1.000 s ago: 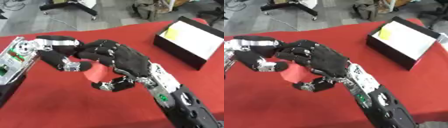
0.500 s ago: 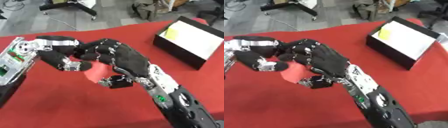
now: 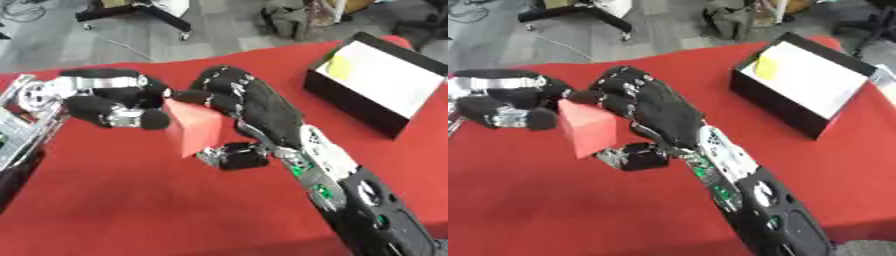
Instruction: Pick up the objects with one hand, pass them to the other hand, and then place them into the box on the other side of the table.
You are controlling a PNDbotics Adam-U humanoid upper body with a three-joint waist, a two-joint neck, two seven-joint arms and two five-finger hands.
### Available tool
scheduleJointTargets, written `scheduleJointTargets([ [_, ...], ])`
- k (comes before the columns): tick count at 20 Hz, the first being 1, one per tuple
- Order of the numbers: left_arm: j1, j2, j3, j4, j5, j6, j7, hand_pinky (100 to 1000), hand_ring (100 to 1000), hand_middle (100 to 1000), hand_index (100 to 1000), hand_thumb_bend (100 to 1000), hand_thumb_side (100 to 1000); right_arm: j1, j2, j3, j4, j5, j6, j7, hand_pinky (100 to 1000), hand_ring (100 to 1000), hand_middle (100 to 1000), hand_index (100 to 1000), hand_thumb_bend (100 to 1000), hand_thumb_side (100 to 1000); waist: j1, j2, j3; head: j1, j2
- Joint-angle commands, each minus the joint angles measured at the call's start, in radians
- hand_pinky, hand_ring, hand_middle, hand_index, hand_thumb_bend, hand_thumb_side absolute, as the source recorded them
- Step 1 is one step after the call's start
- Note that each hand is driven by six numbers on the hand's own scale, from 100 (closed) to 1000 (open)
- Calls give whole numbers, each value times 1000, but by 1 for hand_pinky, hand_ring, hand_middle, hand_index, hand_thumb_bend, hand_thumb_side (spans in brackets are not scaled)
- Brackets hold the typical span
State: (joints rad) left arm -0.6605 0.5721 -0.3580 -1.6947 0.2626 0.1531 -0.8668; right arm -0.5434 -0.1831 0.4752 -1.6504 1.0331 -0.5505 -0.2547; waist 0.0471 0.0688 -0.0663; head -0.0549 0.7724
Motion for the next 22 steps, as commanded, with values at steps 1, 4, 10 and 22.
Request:
scheduleJointTargets([
  [1, -6, 21, 58, 6, 30, -21, 18, 702, 662, 623, 750, 518, 816, -20, -40, -6, -17, -23, -8, -21, 748, 682, 398, 251, 100, 310, -3, -13, 3, -11, -2],
  [4, 2, 14, 99, 44, 52, -22, 60, 697, 658, 622, 749, 504, 874, -27, -67, -1, -55, -52, -14, -33, 747, 677, 405, 248, 100, 307, -5, -13, 4, -21, -2],
  [10, 38, 14, 220, 131, -7, -40, 158, 688, 638, 606, 727, 446, 854, -36, -158, -35, -120, -145, 44, -72, 743, 683, 391, 225, 100, 296, -14, -14, 7, -60, -2],
  [22, 305, -12, 537, 185, -205, -113, 357, 681, 621, 587, 711, 379, 790, 38, -350, -344, 176, -343, 241, -116, 730, 733, 360, 294, 100, 368, -8, -4, 22, -317, -2],
])
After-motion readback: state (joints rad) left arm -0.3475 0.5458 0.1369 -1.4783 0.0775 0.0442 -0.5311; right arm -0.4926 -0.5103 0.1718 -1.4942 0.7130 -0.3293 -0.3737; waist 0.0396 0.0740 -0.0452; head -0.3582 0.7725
